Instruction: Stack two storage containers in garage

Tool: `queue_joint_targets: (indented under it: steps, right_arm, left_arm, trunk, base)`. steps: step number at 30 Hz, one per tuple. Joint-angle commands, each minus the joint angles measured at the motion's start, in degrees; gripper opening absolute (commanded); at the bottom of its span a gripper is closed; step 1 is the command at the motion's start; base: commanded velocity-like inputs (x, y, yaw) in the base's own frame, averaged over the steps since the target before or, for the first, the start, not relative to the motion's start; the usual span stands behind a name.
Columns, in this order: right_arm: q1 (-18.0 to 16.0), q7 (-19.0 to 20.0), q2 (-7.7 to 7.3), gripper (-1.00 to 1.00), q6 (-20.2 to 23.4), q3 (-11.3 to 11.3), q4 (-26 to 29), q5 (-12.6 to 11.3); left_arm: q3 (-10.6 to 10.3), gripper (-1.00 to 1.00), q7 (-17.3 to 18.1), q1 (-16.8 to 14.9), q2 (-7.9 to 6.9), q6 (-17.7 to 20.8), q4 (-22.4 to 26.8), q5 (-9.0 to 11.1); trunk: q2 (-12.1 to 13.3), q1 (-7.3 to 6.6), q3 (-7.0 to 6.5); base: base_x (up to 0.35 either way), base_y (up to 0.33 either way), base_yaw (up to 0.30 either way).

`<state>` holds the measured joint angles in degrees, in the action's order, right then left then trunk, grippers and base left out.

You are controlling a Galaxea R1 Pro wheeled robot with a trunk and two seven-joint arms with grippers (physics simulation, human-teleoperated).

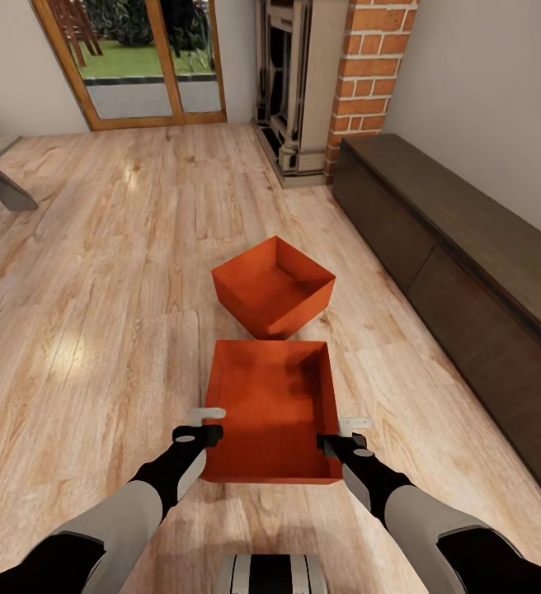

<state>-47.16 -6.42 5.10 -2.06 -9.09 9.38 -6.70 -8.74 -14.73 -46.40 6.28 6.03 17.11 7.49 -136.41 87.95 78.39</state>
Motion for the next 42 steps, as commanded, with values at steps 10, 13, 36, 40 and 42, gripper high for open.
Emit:
queue_joint_targets:
  steps: [10,13,36,40,42]
  right_arm:
    - [-0.03,-0.26,0.09,1.00,-0.16,-0.49,-0.06,-0.58]
    - [-0.03,-0.26,0.08,1.00,-0.11,-0.49,-0.06,-0.59]
    - [-0.03,-0.34,0.18,-1.00,-0.14,-0.49,-0.06,-0.72]
    - [-0.03,-0.27,0.13,-1.00,-0.07,-0.49,-0.06,-0.67]
    - [-0.03,-0.27,0.10,-1.00,-0.06,-0.49,-0.06,-0.72]
  left_arm:
    - [-0.51,1.00,-0.42,0.00,-0.04,0.36,0.10,0.57]
    - [-0.56,1.00,-1.03,0.00,0.02,0.38,0.11,0.54]
    - [-0.76,-1.00,-5.40,0.00,0.18,0.42,0.10,0.51]
    - [-0.70,-1.00,-5.46,0.00,0.35,0.47,0.06,0.51]
    - [-0.68,-1.00,-5.48,0.00,0.39,0.47,0.04,0.51]
  trunk:
    - [-0.01,-0.01,0.03]
    - [-0.01,-0.01,0.03]
    - [-0.01,-0.01,0.03]
    - [-0.01,-0.01,0.03]
    - [-0.01,-0.01,0.03]
  base:
    - [0.000,0.000,0.000]
    - [0.000,0.000,0.000]
    - [0.000,0.000,0.000]
    - [0.000,0.000,0.000]
    - [0.000,0.000,0.000]
